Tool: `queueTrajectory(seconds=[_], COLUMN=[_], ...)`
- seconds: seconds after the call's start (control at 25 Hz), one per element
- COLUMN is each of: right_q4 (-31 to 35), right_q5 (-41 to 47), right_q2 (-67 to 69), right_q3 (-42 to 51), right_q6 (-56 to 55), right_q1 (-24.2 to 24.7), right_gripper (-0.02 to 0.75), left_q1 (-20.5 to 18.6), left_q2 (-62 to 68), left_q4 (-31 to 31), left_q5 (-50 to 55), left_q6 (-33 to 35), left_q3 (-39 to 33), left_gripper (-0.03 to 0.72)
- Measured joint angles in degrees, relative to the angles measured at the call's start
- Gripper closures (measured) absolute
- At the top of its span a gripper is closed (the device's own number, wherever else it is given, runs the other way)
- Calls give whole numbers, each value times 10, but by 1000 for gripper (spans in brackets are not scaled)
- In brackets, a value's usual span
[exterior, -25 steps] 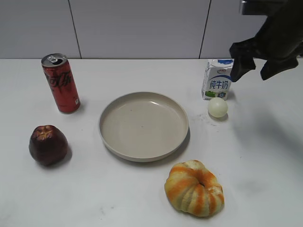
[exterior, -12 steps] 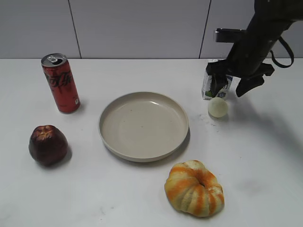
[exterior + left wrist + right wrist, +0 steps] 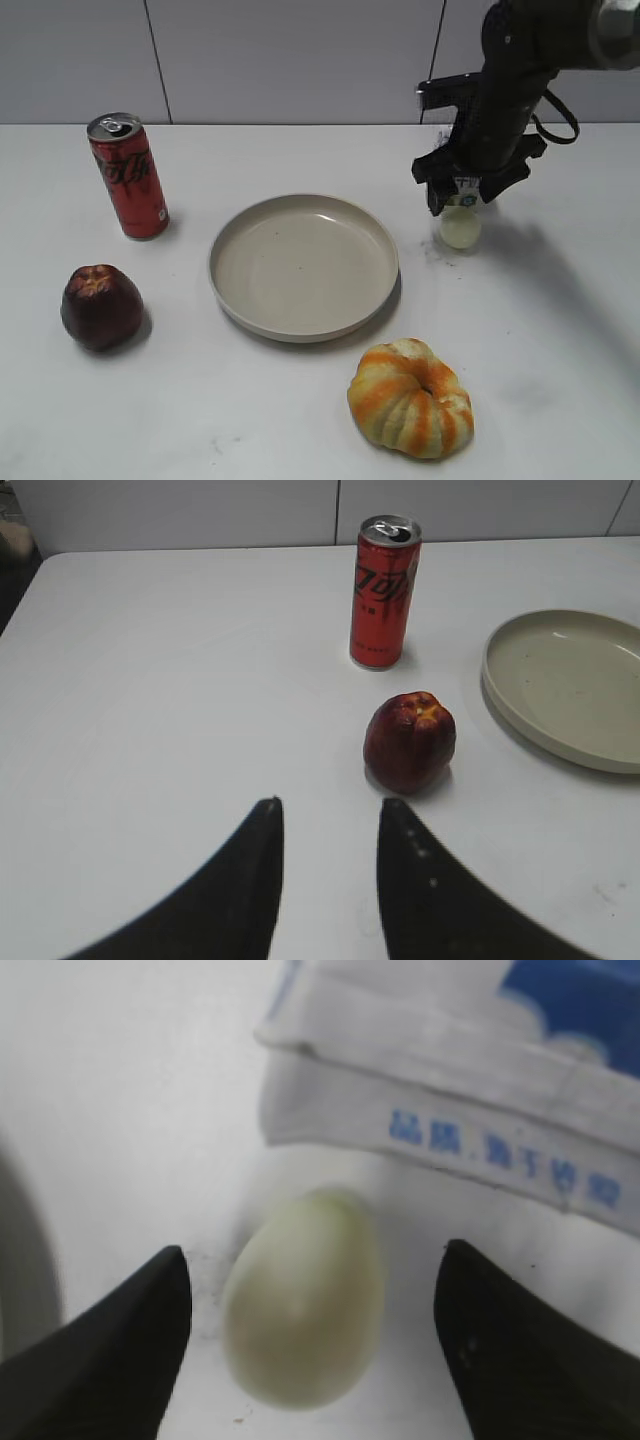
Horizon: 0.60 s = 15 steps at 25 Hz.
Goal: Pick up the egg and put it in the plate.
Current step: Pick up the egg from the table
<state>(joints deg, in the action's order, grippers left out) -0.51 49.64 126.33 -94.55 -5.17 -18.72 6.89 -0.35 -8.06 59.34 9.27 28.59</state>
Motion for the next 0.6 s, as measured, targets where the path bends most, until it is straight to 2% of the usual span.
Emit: queueTrajectory(seconds=[0.4,0.6], right_q4=[-3,12], right_q5=[-10,-5], right_q2=[24,26], right_q3=[-1,-1], right_q6=[-9,-10], right_q1=[-3,-3], right_gripper=[169,220], left_q1=[0,0], left_q2=[0,0], left_q4=[0,0], left_q5=[0,0], left_q6=[0,0], left_q3=[0,0], left_gripper=[449,449])
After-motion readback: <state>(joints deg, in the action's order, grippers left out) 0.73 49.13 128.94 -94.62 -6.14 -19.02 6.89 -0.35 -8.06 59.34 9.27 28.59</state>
